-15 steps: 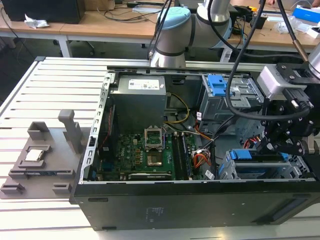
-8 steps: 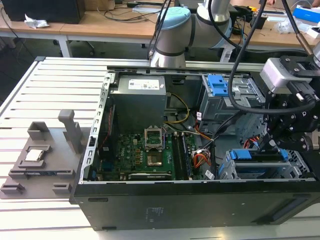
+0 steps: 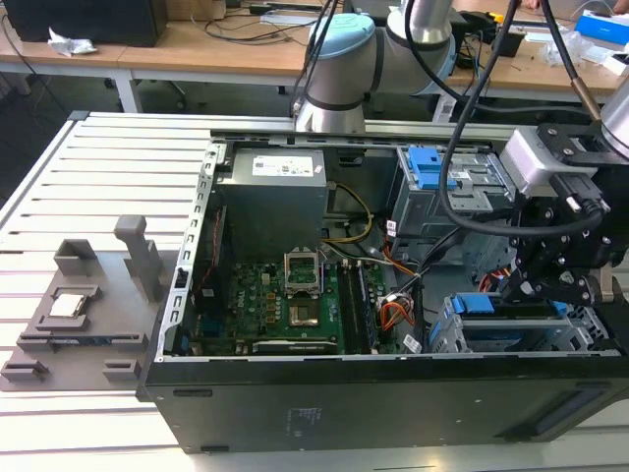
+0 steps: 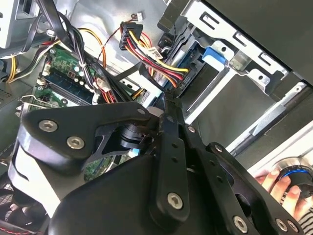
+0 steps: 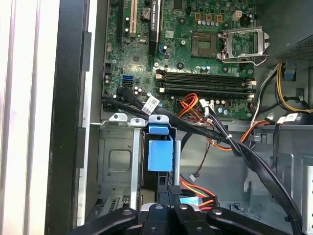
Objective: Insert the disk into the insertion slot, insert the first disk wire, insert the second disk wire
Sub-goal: 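Insert the second disk wire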
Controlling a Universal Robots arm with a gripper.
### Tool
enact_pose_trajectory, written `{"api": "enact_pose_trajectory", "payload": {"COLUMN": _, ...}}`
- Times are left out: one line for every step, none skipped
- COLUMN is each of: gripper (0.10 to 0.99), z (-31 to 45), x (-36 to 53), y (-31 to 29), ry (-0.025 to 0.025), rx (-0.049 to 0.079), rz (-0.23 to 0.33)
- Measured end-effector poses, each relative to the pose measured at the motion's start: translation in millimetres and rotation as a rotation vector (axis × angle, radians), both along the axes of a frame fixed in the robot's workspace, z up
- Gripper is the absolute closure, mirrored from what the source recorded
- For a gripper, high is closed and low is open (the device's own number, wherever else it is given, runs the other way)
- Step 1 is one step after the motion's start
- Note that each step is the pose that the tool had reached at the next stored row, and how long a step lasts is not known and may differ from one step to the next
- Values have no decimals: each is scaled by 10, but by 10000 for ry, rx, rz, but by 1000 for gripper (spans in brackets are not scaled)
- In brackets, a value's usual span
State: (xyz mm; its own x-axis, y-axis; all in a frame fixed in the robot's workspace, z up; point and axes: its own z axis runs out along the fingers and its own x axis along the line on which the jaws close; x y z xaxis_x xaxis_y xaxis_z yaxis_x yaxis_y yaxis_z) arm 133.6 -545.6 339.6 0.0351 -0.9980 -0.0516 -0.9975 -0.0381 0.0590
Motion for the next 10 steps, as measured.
{"api": "enact_pose_trajectory", "payload": {"gripper": 980, "z": -10, "x": -1, "y": -1, "ry": 0, "rx": -6, "rz": -1}}
{"api": "enact_pose_trajectory", "payload": {"gripper": 980, "z": -19, "x": -1, "y": -1, "ry": -1, "rx": -9, "rz": -2}}
{"api": "enact_pose_trajectory", "payload": {"gripper": 980, "z": -34, "x": -1, "y": 0, "ry": 0, "rx": -6, "rz": -2}}
{"api": "enact_pose_trajectory", "payload": {"gripper": 980, "z": -41, "x": -1, "y": 0, "ry": 0, "rx": 1, "rz": -2}}
{"api": "enact_pose_trajectory", "payload": {"gripper": 980, "z": -40, "x": -1, "y": 0, "ry": -1, "rx": 2, "rz": -2}}
{"api": "enact_pose_trajectory", "payload": {"gripper": 980, "z": -22, "x": -1, "y": 1, "ry": -3, "rx": 21, "rz": -3}}
{"api": "enact_pose_trajectory", "payload": {"gripper": 980, "z": 41, "x": -1, "y": 0, "ry": -2, "rx": 31, "rz": -3}}
{"api": "enact_pose_trajectory", "payload": {"gripper": 980, "z": 113, "x": -1, "y": 0, "ry": -2, "rx": 8, "rz": -2}}
{"api": "enact_pose_trajectory", "payload": {"gripper": 980, "z": 176, "x": -1, "y": 0, "ry": -2, "rx": 6, "rz": -2}}
{"api": "enact_pose_trajectory", "payload": {"gripper": 980, "z": 208, "x": -1, "y": 0, "ry": -2, "rx": 7, "rz": -2}}
